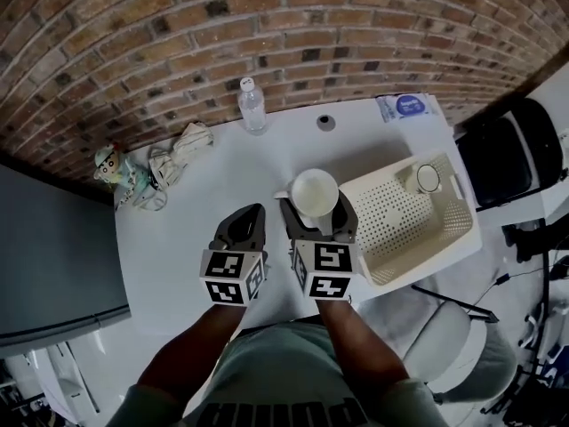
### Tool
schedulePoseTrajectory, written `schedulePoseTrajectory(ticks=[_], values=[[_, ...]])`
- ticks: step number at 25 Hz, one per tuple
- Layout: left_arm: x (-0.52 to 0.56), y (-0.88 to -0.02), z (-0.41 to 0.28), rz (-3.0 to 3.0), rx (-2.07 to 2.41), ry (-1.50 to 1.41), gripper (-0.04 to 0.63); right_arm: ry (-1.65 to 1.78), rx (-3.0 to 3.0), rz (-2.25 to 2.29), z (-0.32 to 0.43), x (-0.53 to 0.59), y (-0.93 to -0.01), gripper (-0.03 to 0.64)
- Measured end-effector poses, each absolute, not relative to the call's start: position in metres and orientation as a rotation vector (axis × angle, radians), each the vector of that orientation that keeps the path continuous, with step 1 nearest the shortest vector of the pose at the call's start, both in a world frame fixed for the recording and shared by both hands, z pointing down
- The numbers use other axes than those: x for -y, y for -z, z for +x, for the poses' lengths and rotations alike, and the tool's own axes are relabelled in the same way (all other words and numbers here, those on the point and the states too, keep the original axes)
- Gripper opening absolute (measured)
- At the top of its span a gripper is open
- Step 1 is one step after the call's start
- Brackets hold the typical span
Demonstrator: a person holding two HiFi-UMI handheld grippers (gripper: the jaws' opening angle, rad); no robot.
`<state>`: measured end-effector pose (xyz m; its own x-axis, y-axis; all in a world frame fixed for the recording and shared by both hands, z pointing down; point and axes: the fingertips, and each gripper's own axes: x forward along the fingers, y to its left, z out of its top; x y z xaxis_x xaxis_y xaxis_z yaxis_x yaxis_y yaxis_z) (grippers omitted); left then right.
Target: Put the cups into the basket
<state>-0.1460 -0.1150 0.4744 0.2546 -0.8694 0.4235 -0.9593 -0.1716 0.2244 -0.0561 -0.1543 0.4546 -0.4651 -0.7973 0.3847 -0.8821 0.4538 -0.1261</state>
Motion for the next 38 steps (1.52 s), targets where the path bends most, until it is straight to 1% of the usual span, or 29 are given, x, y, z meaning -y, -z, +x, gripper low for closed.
schedulePoseTrajectory(ticks=[5,9,13,18,26,38], values=[[0.126,-0.443,-0.102,2.187,1.610,-0.221,0.003,-0.386,2.417,1.554,-0.007,0.152,-0.412,0.391],[0.134,-0.425,-0.062,2.257,1.555,-0.202,0.003,-0.379,2.346,1.660,0.043,0.157,-0.401,0.391],[0.143,-0.419,-0.030,2.303,1.510,-0.208,0.003,-0.416,2.251,1.777,0.092,0.168,-0.409,0.391],[0.151,-0.425,-0.008,2.311,1.489,-0.243,0.003,-0.502,2.138,1.875,0.137,0.180,-0.437,0.391],[0.171,-0.425,0.022,2.330,1.448,-0.287,0.003,-0.639,2.033,1.955,0.168,0.197,-0.470,0.391],[0.197,-0.430,0.059,2.349,1.350,-0.343,0.003,-0.748,1.897,1.929,0.181,0.212,-0.519,0.391]])
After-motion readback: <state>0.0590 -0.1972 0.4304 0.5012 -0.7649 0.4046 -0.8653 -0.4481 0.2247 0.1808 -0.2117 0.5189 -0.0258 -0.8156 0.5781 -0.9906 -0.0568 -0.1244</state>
